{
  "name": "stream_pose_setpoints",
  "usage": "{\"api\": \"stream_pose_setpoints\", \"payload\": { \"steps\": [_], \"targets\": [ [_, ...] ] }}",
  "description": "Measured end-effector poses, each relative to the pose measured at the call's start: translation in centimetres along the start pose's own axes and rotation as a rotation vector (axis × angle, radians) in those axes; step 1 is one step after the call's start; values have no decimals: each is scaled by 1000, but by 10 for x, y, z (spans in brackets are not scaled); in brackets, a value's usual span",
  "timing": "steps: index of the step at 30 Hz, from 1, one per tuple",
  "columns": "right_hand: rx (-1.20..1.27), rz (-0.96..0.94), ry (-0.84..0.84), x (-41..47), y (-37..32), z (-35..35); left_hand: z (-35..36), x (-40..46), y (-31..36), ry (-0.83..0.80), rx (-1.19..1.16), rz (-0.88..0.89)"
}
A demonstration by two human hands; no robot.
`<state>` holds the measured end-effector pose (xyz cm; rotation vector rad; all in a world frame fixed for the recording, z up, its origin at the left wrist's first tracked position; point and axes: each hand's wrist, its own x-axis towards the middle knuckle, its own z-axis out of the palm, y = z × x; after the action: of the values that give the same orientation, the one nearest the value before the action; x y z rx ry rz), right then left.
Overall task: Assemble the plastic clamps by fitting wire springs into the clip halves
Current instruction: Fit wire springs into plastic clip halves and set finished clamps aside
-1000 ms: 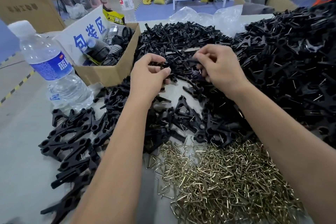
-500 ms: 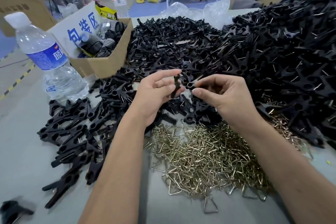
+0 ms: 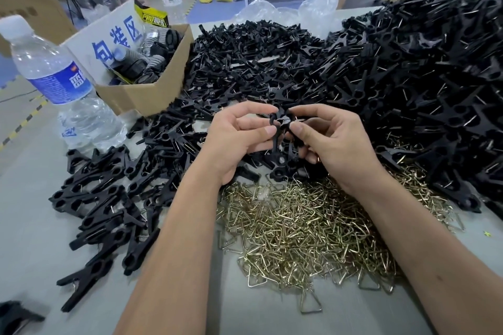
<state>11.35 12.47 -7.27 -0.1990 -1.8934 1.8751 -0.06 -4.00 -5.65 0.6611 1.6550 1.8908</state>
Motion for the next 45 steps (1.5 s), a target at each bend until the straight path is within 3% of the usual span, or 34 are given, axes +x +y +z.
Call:
{"api": "stream_pose_setpoints", "payload": {
  "steps": [14,28,35,40,42,45],
  "targets": [
    [-301,-66,27,-4,-1,0,3,-1,2,36,-19,-5],
    [-296,-78,32,-7,-5,3,-1,0,0,-10,-31,14],
    [-212,-37,-65,-7,-15,-3,-9,-3,5,-151,-70,64],
    [-420,-147,74,-8,-19,5,-20,0,4,33,-46,161],
    [-624,-222,-29,-9,-24,11,-25,2,3,114,-53,192],
    [-922,-246,-385,-14,-32,26,-30,4,2,184,-78,204]
  ]
}}
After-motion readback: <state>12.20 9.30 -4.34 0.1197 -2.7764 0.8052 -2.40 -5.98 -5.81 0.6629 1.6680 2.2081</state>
